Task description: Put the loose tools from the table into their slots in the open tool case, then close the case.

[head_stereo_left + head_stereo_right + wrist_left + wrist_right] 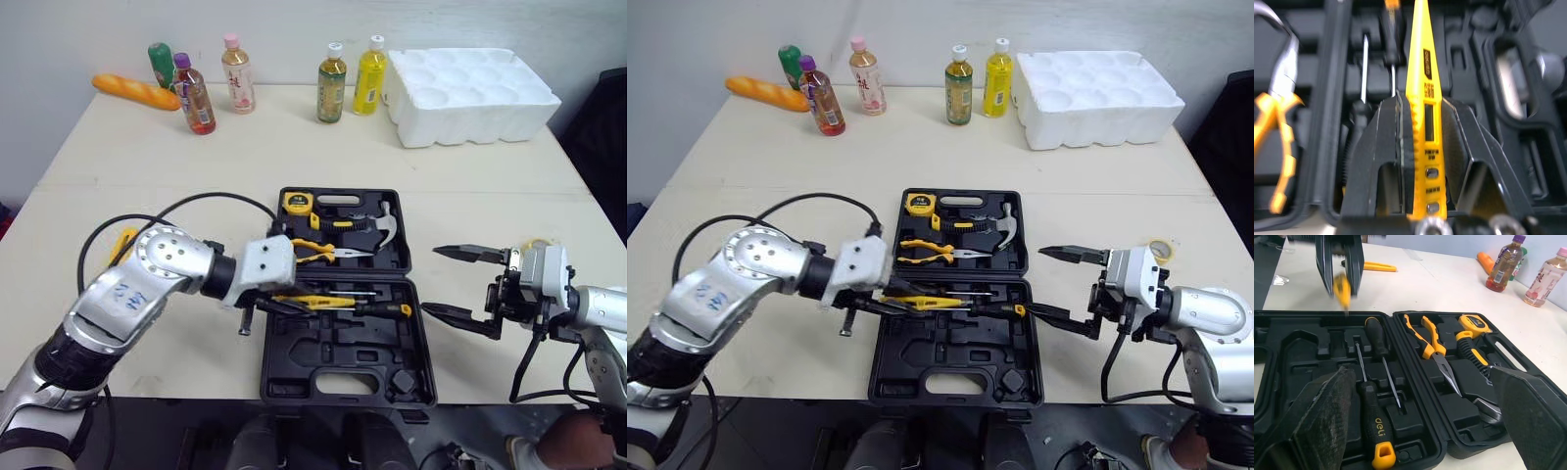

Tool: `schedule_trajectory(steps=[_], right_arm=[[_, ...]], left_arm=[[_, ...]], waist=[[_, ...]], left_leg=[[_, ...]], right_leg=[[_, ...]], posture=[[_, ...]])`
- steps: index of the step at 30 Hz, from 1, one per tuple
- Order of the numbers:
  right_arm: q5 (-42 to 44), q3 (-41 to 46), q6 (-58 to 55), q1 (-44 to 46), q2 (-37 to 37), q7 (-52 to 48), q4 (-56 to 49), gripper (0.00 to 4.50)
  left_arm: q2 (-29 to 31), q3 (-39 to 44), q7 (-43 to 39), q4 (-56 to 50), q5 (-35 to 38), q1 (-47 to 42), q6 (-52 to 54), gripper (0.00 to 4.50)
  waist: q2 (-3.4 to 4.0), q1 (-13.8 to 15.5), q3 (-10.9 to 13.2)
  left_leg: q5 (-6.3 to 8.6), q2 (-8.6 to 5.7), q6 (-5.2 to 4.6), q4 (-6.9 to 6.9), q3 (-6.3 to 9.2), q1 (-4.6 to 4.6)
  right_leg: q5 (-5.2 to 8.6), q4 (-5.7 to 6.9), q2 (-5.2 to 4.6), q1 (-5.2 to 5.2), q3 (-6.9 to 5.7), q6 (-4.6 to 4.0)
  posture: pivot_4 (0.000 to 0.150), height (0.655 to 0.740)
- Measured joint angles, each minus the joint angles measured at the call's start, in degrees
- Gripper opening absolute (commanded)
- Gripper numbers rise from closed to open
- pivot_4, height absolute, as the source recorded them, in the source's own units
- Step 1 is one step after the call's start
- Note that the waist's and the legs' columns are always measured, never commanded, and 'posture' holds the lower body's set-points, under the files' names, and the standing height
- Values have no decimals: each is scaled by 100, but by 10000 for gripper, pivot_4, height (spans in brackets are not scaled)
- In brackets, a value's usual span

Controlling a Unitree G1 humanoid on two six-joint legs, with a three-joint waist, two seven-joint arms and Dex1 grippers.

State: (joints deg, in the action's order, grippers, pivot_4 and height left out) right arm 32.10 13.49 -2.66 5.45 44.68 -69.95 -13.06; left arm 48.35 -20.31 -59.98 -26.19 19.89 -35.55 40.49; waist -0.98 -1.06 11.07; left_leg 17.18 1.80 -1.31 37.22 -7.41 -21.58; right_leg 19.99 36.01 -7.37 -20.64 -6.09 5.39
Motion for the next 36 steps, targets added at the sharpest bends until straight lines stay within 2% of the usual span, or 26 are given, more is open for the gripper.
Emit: schedule_trajectory(steps=[15, 23, 36], right_arm=[[11, 18, 85, -206, -26, 0, -32, 45000], [8, 26, 267, -333, -69, -2, -17, 45000], [1, 26, 405, -417, -136, -8, 33, 45000]], left_arm=[[-366, -1279, 209, 221, -1324, -717, 529, 4777], [-689, -1470, 78, 219, -1390, -850, 911, 4777], [-776, -1484, 111, 132, -1433, -836, 1201, 4777]], waist=[[-2, 164, 1], [-2, 191, 1], [-2, 194, 1]], left_leg=[[0, -1, -5, 12, 2, -7], [-1, -1, -6, 17, 4, -9], [-1, -1, -6, 25, 10, -9]], right_leg=[[0, -1, 1, 1, -2, 0], [0, 0, 1, 1, -4, 0], [0, 4, 1, 6, -6, 0]], posture=[[1500, 7400], [1500, 7400], [1500, 7400]])
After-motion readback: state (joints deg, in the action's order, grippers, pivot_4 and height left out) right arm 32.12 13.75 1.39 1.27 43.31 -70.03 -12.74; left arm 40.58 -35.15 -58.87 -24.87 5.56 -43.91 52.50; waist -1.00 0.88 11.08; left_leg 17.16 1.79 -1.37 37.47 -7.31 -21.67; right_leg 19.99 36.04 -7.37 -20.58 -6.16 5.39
